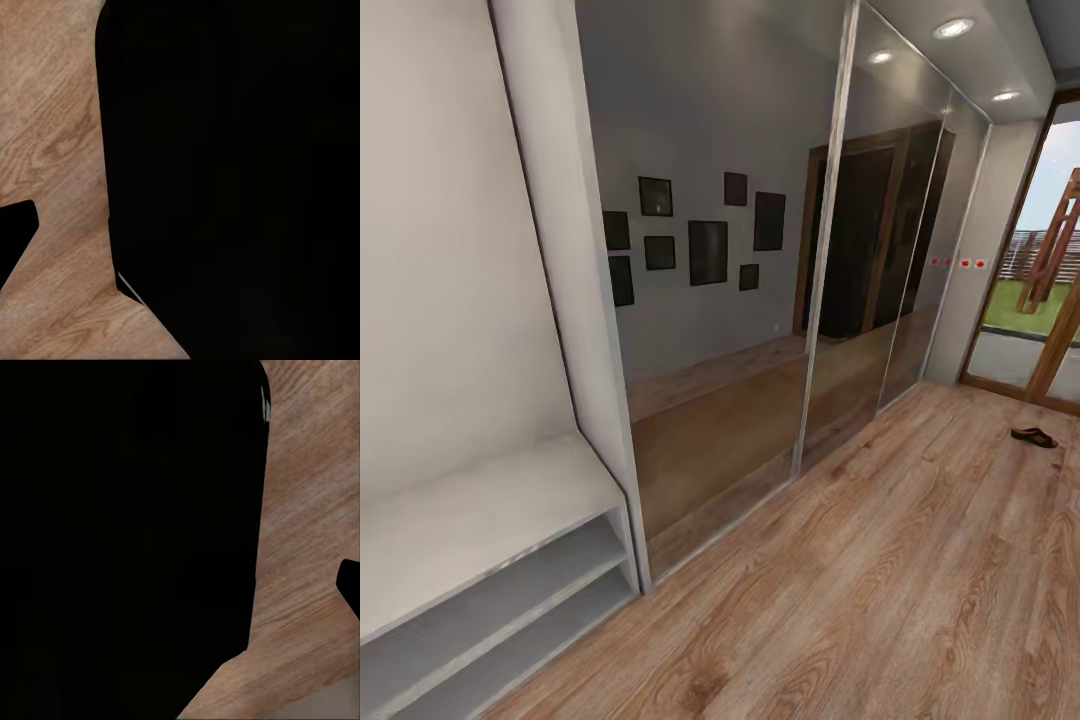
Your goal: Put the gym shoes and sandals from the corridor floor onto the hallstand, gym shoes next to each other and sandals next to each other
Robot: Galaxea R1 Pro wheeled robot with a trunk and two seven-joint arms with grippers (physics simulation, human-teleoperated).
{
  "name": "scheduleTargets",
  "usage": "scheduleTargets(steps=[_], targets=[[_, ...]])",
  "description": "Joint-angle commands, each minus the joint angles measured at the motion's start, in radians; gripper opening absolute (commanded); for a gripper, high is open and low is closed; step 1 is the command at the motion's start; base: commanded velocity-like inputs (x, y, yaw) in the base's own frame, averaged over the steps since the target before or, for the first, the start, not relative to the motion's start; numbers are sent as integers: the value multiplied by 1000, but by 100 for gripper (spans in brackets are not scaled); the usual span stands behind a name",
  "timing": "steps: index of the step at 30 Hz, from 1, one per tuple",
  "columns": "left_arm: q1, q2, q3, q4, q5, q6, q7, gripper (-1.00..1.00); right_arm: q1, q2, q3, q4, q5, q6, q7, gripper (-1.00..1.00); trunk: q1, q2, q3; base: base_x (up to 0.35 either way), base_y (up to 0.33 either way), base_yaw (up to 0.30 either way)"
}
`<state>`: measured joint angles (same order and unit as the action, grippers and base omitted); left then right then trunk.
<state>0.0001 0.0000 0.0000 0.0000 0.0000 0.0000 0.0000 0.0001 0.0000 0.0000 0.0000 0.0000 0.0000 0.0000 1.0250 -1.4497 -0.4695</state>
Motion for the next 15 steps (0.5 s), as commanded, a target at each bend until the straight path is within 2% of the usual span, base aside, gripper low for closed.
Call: scheduleTargets(steps=[1, 4, 6, 15], targets=[[0, -3, 5, -3, 5, -6, -2, 100, -2, 6, -6, -6, -1, -6, -2, 100, 0, 0, 0, 0, 0, 0], [0, -3, 4, -3, 4, -23, -2, 100, -2, 19, -2, -23, 1, -19, -2, 100, 0, 0, 0, 0, 0, 0], [1, -3, 3, -2, 3, -33, -2, 100, -2, 18, 0, -34, 2, -18, -2, 100, 0, 0, 0, 0, 0, 0], [1, -3, 0, 1, 0, -4, -2, 100, -2, 14, 5, -46, 5, -28, -1, 100, 0, 0, 0, 0, 0, 0]])
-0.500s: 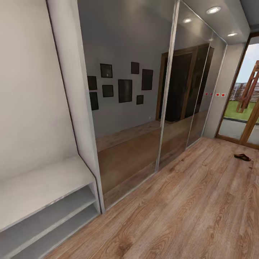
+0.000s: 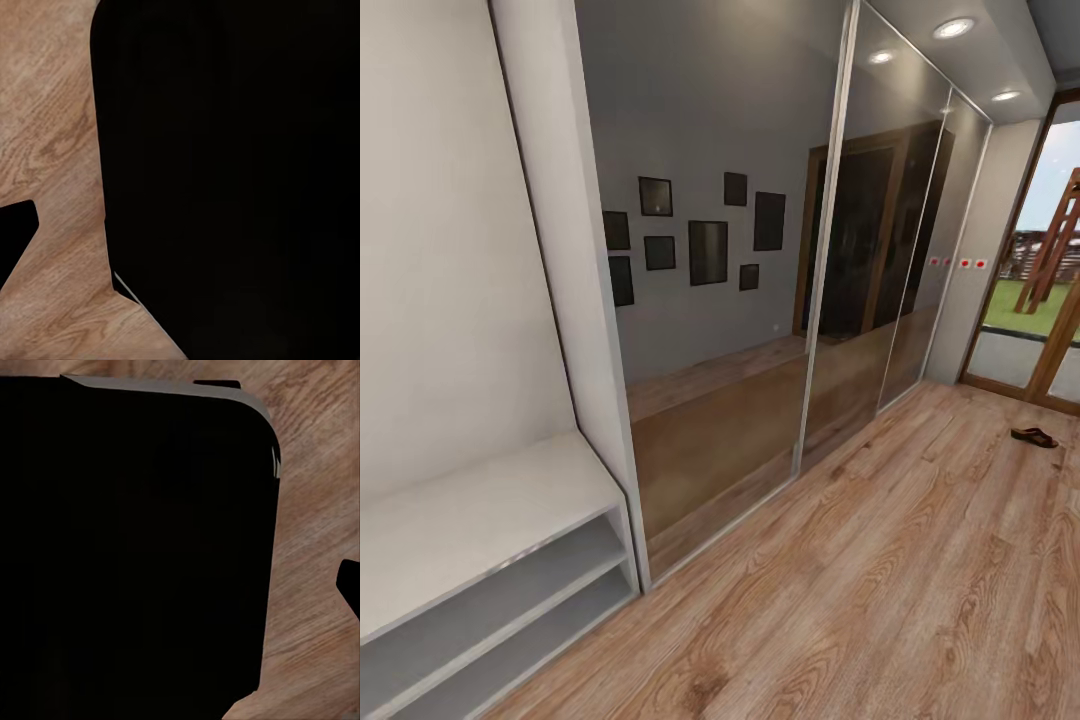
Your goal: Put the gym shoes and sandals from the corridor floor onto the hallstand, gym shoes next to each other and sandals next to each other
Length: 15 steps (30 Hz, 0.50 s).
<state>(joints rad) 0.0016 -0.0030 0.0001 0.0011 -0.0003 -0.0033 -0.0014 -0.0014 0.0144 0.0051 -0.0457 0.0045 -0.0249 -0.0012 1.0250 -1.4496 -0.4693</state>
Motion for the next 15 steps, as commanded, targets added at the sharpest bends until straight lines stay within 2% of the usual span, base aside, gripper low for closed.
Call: scheduleTargets(steps=[1, 9, 15], targets=[[0, 0, 0, 0, 0, 0, 0, 100, 0, 0, 0, -1, 0, -5, 0, 100, 0, 0, -1, 0, 0, 0], [0, 3, 0, -3, -3, -6, 0, 100, 0, -5, -3, -4, -1, -34, 0, 100, 0, 0, -1, 0, 0, 0], [-3, 24, -1, -6, -5, -40, 0, 100, 0, -29, -5, -22, 0, -67, -2, 100, 0, 0, -1, 0, 0, 0]])
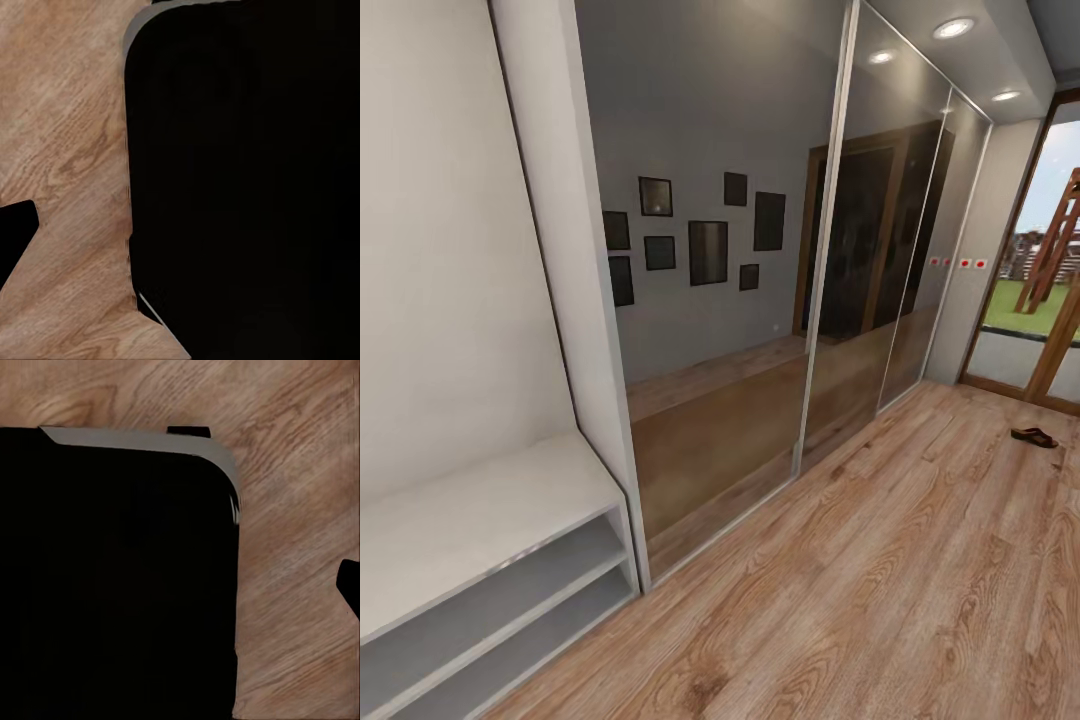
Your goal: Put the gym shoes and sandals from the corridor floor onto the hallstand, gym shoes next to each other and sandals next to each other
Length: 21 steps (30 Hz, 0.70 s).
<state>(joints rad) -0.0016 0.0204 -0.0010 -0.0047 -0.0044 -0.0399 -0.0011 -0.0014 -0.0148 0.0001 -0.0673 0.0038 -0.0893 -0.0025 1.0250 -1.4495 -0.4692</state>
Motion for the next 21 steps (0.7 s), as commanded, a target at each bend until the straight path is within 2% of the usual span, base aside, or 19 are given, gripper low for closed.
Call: scheduleTargets(steps=[1, 11, 21], targets=[[-1, 5, 0, 0, 0, -9, 0, 100, 0, -6, 0, -5, 0, -8, 0, 100, 0, 0, -1, 0, 0, 0], [-29, 59, -4, -11, -6, -65, 1, 100, 0, -62, -2, -61, 0, -64, -1, 100, 0, 0, -1, 0, 0, 0], [-87, 115, 2, -68, 16, -121, 10, 100, -22, -118, 1, -118, -3, -121, 3, 100, 0, 0, -1, 0, 0, 0]])
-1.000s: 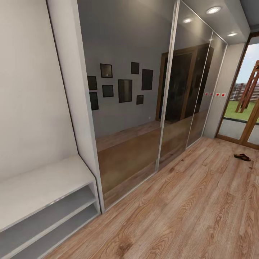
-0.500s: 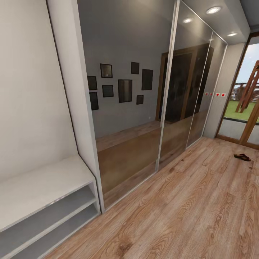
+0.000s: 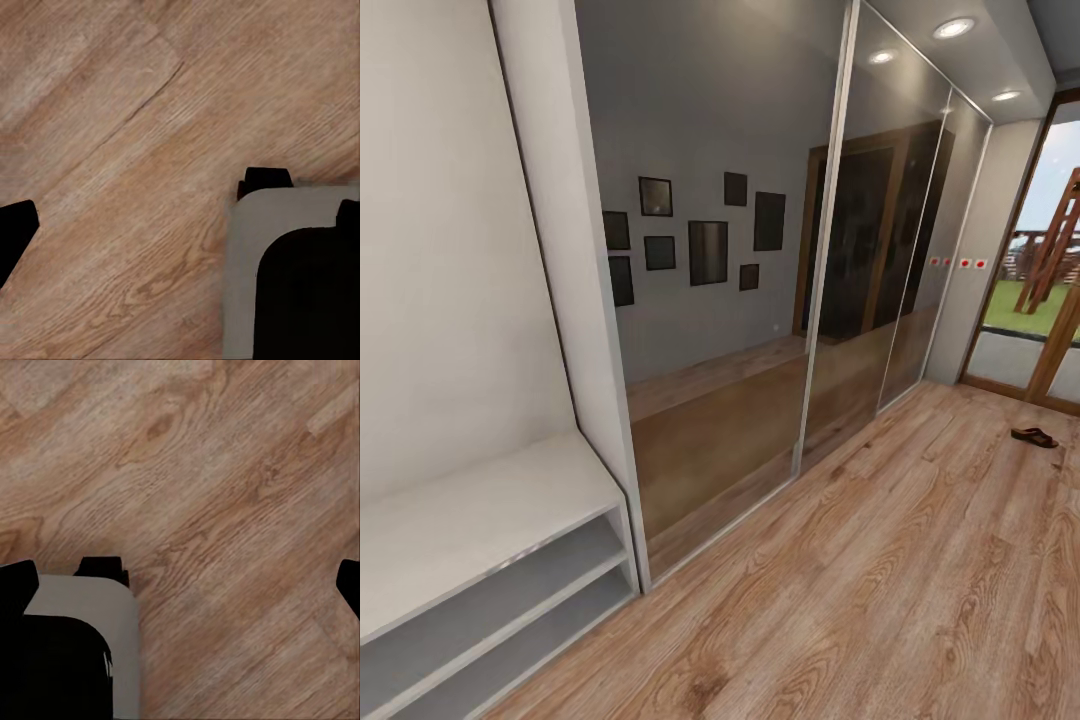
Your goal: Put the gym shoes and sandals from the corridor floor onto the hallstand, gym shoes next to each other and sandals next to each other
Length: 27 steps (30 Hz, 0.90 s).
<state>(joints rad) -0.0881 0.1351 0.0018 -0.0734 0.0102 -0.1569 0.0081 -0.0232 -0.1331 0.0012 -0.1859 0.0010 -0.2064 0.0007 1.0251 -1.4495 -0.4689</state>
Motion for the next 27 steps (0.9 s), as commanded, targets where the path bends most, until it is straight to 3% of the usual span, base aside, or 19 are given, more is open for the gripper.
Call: scheduleTargets(steps=[1, 3, 4, 5, 10, 17, 27], targets=[[-82, 23, 0, -185, 2, -209, 1, 100, -3, -81, 1, -317, 0, -140, 1, 100, 0, -1, -1, 0, 0, 0], [-86, 19, -1, -204, 5, -211, -2, 100, -8, -49, 2, -324, -1, -144, 4, 100, 0, -1, -1, 0, 0, 0], [-88, 0, -5, -222, 1, -227, -14, 100, -13, -10, 3, -324, 0, -147, 6, 100, 0, -1, -1, 0, 0, 0], [-87, -11, -6, -224, 0, -244, -16, 100, -14, -3, 4, -324, 1, -147, 8, 100, 0, -1, -1, 0, 0, 0], [-85, -33, -7, -220, -1, -295, -19, 100, -15, 7, 8, -326, 5, -148, 13, 100, 0, -1, -1, 0, 0, 0], [-82, -46, -6, -194, 4, -310, -19, 100, -15, 10, 7, -321, 2, -146, 8, 100, 0, -1, -2, 0, 0, 14], [-82, -48, 0, -124, 8, -319, -19, 100, -15, 20, 6, -318, 1, -145, 4, 100, 0, -1, -9, 0, 0, 191]])
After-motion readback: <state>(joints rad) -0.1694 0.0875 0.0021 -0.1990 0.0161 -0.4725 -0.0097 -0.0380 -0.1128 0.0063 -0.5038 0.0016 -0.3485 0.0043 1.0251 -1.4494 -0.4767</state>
